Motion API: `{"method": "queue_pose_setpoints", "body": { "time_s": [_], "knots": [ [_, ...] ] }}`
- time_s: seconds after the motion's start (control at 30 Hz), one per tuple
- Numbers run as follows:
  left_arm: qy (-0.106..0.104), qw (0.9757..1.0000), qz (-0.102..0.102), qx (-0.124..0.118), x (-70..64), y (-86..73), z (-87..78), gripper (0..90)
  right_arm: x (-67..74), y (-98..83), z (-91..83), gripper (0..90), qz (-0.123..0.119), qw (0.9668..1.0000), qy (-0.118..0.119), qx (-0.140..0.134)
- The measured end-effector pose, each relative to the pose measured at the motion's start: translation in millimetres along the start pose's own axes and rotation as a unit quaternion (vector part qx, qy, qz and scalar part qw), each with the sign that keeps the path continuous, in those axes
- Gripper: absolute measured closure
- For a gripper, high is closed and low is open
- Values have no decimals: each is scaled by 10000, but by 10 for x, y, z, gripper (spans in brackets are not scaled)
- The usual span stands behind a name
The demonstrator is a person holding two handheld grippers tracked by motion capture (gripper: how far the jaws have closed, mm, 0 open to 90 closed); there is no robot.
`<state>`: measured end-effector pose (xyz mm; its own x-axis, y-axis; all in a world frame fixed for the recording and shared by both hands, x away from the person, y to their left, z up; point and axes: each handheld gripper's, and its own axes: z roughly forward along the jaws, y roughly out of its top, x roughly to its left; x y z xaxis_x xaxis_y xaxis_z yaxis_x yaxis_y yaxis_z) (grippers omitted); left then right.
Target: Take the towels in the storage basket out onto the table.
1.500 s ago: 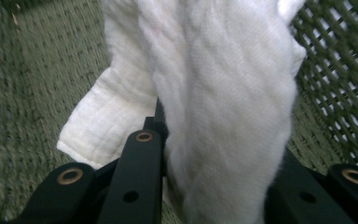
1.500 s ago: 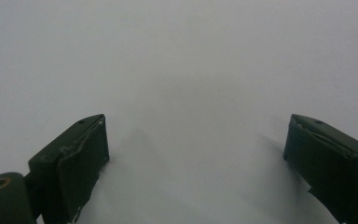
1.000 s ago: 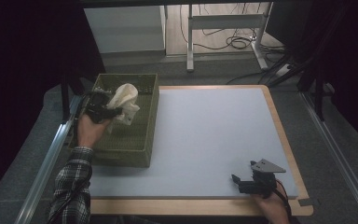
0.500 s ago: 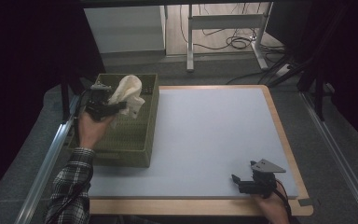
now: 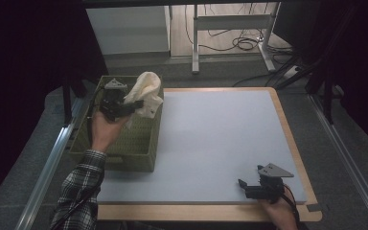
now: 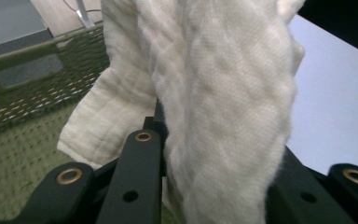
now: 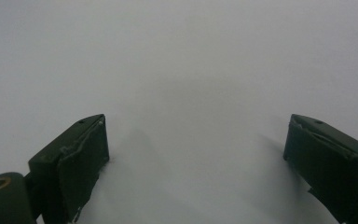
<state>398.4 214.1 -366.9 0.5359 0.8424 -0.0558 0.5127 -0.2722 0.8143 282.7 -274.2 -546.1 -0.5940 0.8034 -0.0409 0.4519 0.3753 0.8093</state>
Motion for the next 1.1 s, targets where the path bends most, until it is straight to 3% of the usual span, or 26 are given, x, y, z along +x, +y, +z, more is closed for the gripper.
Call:
{"method": "queue_pose_setpoints", "body": {
  "time_s": [0.53, 1.1],
  "knots": [
    [-438, 9985, 331, 15, -418, 174, 286, 738, 0, 0, 0, 66, 2, 10000, 2, 2],
    [-957, 9930, 670, 157, -1038, 187, 732, 733, 0, 1, 0, 65, 3, 10000, 2, 6]
  ]
}}
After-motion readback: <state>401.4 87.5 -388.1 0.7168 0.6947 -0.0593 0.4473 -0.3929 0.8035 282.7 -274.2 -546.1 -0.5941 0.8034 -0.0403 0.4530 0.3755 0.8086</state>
